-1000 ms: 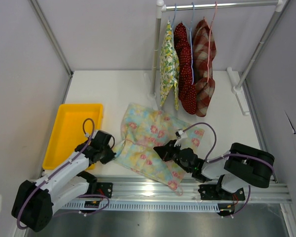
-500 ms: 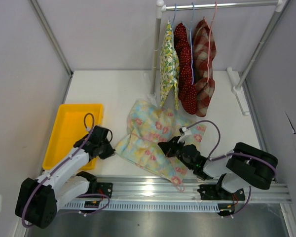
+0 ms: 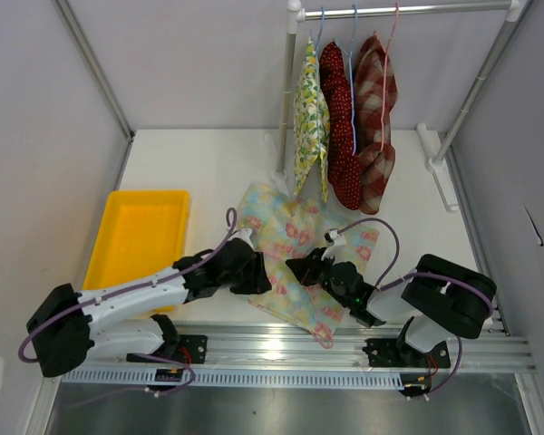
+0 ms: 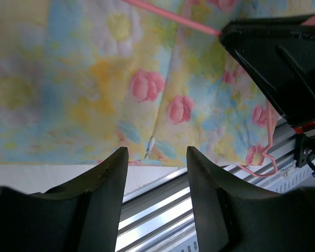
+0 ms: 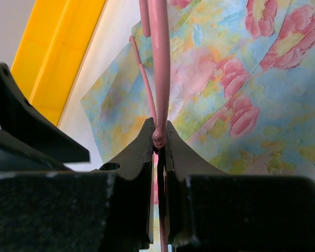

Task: Place the skirt on the hanger

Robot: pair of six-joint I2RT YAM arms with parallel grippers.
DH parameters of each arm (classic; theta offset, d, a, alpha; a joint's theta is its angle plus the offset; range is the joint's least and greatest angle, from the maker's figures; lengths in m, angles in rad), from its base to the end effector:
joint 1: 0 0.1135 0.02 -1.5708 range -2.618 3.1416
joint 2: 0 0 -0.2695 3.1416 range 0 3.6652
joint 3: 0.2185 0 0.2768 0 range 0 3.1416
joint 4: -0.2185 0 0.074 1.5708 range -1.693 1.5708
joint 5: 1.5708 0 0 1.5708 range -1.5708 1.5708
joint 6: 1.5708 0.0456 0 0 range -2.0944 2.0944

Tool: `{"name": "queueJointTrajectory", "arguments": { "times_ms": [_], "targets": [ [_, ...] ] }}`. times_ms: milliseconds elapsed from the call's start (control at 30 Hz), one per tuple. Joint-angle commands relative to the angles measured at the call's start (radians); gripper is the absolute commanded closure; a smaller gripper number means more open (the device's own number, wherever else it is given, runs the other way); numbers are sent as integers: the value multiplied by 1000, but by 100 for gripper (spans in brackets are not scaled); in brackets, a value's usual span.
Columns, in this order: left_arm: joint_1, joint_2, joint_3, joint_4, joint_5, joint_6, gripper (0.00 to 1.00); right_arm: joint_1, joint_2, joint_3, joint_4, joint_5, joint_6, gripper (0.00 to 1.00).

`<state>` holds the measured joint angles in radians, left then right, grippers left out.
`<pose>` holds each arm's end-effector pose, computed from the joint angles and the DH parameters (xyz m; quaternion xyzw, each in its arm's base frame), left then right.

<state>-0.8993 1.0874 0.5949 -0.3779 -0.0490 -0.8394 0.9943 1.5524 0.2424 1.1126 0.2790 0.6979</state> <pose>0.1500 -0.1851 0.1858 0.0197 0.9389 -0.2472 0.2389 0.1513 0.2097 0.1142 -0.0259 0.7705 0.3988 0.4967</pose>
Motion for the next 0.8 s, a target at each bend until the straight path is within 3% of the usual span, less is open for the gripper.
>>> {"name": "queueJointTrajectory", "arguments": {
  "times_ms": [0,200,433,567,767],
  "targets": [
    [-79,52,-24,231,-23,-61,46,-9,23,-17,-186,28,-86,100],
    [-190,195,-3,326,-37,-79,51,-22,5,-11,-217,26,-95,100],
    [-239,267,-50,248,-29,-187,87,-51,-28,-8,-244,26,-101,100],
    [-240,253,-79,189,-25,-219,100,-63,-40,-2,-264,20,-116,100],
    [-210,204,-115,99,-9,-221,100,-74,-38,-8,-270,29,-141,100]
  ]
}}
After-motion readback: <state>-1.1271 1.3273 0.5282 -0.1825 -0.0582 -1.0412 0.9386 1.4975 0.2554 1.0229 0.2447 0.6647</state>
